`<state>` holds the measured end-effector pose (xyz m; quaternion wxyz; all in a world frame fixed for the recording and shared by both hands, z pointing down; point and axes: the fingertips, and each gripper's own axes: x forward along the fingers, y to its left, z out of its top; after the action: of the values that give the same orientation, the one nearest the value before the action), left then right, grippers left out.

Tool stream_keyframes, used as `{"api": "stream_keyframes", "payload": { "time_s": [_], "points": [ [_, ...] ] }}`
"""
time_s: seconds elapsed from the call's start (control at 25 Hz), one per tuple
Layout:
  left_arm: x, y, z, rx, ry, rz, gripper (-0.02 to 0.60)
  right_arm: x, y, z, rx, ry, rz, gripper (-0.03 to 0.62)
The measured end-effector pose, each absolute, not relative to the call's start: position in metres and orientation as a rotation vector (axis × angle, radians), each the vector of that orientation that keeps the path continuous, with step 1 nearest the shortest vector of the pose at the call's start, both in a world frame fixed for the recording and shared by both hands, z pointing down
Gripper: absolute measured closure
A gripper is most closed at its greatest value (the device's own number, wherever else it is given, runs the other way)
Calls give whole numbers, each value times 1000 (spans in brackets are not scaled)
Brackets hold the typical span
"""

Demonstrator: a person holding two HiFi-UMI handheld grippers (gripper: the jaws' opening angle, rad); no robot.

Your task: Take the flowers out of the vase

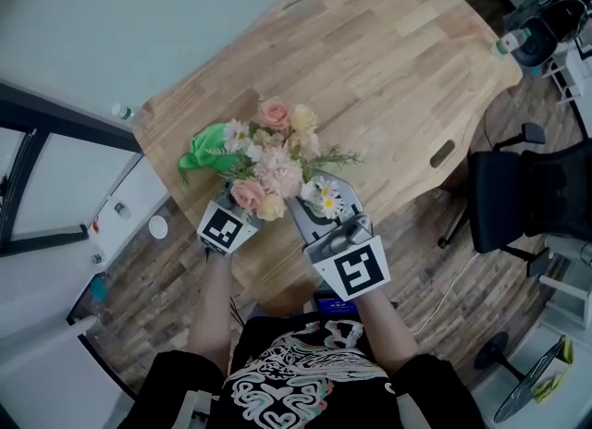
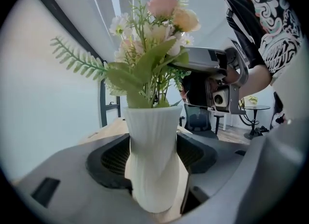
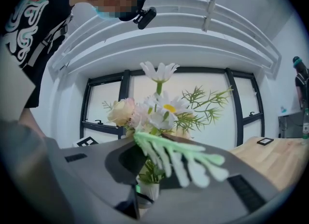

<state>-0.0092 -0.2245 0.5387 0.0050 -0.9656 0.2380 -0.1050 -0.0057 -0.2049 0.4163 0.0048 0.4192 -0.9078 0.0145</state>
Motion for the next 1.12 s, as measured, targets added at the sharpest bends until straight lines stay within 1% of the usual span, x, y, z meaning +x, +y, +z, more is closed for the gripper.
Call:
{"api": "stream_keyframes", "payload": {
  "time_s": [0.2, 0.68, 0.8, 1.12],
  "points": [
    [-12, -220, 550, -3010, 713, -409, 275, -7, -205, 414, 1306, -2845, 30, 532],
    [-11, -222, 548, -3007, 750, -401, 282, -7, -205, 401, 1310, -2860, 24, 533],
    [-11, -223, 547, -3031, 791, -359, 282, -5, -206, 391, 1316, -2872, 7, 533],
    [-16, -226, 544, -3035, 832, -369, 282, 0, -206, 364, 1346, -2898, -54, 533]
  ]
}}
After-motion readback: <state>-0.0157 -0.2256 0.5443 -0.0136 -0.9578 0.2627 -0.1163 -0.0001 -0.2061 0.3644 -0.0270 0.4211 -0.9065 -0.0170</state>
